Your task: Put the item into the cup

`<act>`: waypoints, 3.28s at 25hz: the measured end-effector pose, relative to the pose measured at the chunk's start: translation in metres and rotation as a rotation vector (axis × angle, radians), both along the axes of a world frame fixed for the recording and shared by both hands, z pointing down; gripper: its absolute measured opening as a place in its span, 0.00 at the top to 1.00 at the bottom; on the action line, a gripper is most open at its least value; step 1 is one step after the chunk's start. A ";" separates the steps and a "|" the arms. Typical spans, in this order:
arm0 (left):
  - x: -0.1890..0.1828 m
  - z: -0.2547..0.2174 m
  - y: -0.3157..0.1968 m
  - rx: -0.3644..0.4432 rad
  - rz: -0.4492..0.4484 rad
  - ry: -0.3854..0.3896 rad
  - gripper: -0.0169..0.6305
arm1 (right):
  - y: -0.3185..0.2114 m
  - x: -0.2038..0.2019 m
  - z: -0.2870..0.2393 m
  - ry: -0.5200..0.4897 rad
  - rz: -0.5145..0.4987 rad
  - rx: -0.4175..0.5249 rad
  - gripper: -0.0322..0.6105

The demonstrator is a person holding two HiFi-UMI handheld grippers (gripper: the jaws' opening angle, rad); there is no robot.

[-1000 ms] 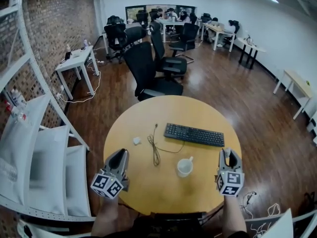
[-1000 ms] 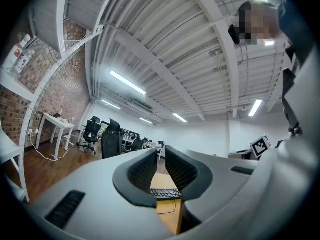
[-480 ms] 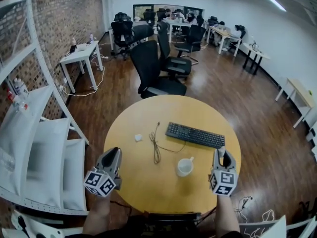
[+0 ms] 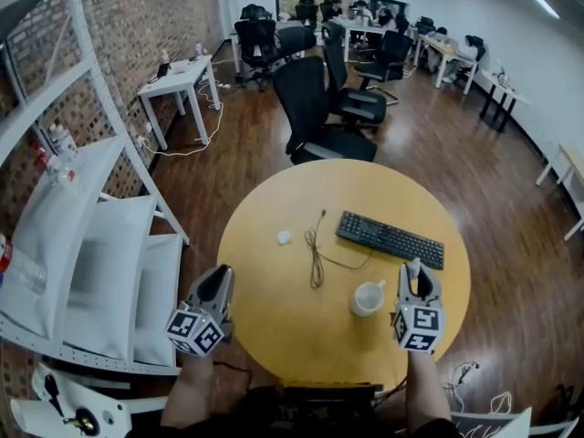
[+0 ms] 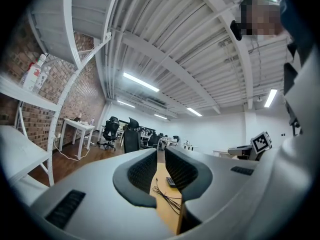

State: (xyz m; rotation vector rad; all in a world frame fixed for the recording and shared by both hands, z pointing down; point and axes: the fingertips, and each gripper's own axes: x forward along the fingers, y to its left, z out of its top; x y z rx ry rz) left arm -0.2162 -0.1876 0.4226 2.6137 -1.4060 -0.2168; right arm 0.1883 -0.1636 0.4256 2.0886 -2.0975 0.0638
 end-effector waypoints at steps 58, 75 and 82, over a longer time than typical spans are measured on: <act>0.032 0.093 0.050 -0.253 -0.090 -0.063 0.91 | 0.000 -0.056 0.183 -0.059 -0.277 -0.495 0.76; 0.024 0.093 0.044 -0.256 -0.069 -0.051 0.91 | 0.000 -0.059 0.182 -0.077 -0.266 -0.482 0.67; 0.018 0.086 0.043 -0.233 -0.048 -0.055 0.91 | -0.002 -0.061 0.156 -0.116 -0.244 -0.400 0.67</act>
